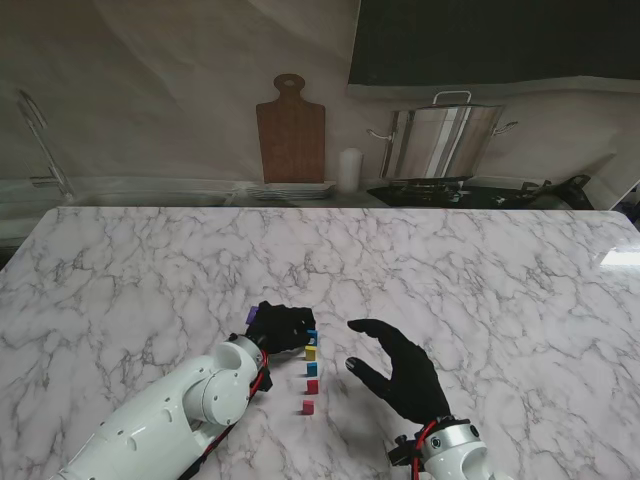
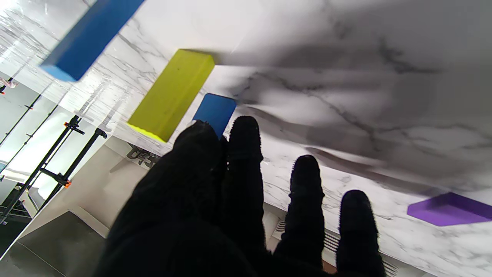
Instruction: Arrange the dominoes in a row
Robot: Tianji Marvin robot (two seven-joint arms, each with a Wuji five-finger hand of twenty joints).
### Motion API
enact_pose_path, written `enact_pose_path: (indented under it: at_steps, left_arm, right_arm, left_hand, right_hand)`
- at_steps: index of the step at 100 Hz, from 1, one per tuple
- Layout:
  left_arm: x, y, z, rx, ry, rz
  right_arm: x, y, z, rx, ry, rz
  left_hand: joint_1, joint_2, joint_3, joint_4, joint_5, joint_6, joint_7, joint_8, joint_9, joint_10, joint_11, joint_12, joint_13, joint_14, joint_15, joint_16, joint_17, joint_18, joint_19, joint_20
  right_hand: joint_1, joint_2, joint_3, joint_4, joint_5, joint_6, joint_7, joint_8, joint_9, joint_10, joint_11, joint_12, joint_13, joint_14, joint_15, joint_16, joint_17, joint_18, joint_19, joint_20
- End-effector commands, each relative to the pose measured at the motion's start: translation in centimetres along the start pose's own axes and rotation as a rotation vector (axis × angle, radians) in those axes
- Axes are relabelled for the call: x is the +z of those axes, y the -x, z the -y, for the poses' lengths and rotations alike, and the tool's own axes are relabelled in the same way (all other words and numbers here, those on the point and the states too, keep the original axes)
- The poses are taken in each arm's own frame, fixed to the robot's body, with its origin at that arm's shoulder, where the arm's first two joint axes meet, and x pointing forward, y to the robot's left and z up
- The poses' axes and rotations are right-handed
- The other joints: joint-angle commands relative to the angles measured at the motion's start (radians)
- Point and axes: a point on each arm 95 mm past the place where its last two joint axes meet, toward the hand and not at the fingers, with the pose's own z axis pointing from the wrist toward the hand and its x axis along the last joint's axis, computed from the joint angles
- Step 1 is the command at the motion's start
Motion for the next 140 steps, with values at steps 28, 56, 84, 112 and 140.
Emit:
enact_pose_path:
  at_steps: [28, 56, 84, 112, 140]
  left_arm:
    - [-0.04, -0.19, -0.12, 0.004, 0.024, -0.008]
    - [-0.11, -0.15, -0.05, 0.012, 0.03, -0.011]
    - [-0.2, -0.12, -0.01, 0.014, 0.036, -0.01]
    - [-0.3, -0.06, -0.01, 0.02, 0.041, -0.009]
    - [-0.43, 0.01, 0.06, 0.024, 0.051, -0.011]
  right_arm:
    - [-0.18, 0.02, 0.04, 0.002, -0.001, 0.005]
    - [-0.17, 0.0, 0.07, 0.001, -0.003, 0.004]
    - [-0.16, 0.0, 0.1, 0.001, -0.003, 0.004]
    - [-0.17, -0.01, 0.09, 0.0, -0.003, 0.004]
    - [-0.17, 0.0, 0.09, 0.0, -0.003, 0.004]
  left_hand:
    - [0.028, -0.015, 0.025, 0.03, -0.004, -0.002, -0.041, -0.026, -0.009, -0.018, -0.028, 0.018, -0.022, 0.023, -0.004, 0.002, -0.031, -0.002, -0.017, 0.019]
    - [0.015, -0.037, 0.059, 0.022, 0.008, 0.003, -0.117, -0.039, -0.065, 0.014, 0.01, -0.009, -0.039, 0.024, -0.017, 0.0, -0.033, -0.003, -0.023, 0.02]
    - [0.013, -0.04, 0.061, 0.021, 0.016, 0.0, -0.139, -0.05, -0.121, 0.04, 0.06, -0.009, -0.057, 0.032, -0.023, 0.003, -0.041, 0.001, -0.031, 0.021]
    - [0.005, -0.05, 0.064, 0.021, 0.015, -0.001, -0.167, -0.062, -0.173, 0.046, 0.102, -0.016, -0.075, 0.036, -0.026, 0.007, -0.047, 0.002, -0.04, 0.022]
    - [-0.021, -0.057, 0.095, 0.016, 0.014, 0.002, -0.212, -0.053, -0.212, 0.051, 0.148, -0.05, -0.084, 0.039, -0.032, 0.008, -0.047, 0.003, -0.042, 0.03]
  right_hand:
    - [-0.016, -0.02, 0.022, 0.01, 0.002, -0.011, 0.007, -0.001, -0.001, 0.001, 0.018, 0.005, 0.012, 0.004, 0.02, 0.009, 0.003, 0.003, 0.017, 0.014]
    - [-0.014, -0.022, 0.023, 0.009, 0.002, -0.011, 0.008, -0.001, -0.001, 0.001, 0.018, 0.005, 0.012, 0.005, 0.02, 0.009, 0.004, 0.002, 0.017, 0.014]
    - [-0.015, -0.023, 0.025, 0.009, 0.001, -0.01, 0.007, -0.001, -0.001, -0.001, 0.018, 0.005, 0.012, 0.005, 0.02, 0.009, 0.003, 0.003, 0.017, 0.014]
    - [-0.015, -0.023, 0.026, 0.009, 0.002, -0.01, 0.008, -0.001, -0.001, 0.001, 0.018, 0.005, 0.013, 0.005, 0.02, 0.009, 0.003, 0.003, 0.017, 0.014]
    - [-0.016, -0.023, 0.027, 0.009, 0.002, -0.01, 0.008, -0.001, -0.001, 0.0, 0.018, 0.005, 0.012, 0.005, 0.02, 0.008, 0.004, 0.002, 0.018, 0.014]
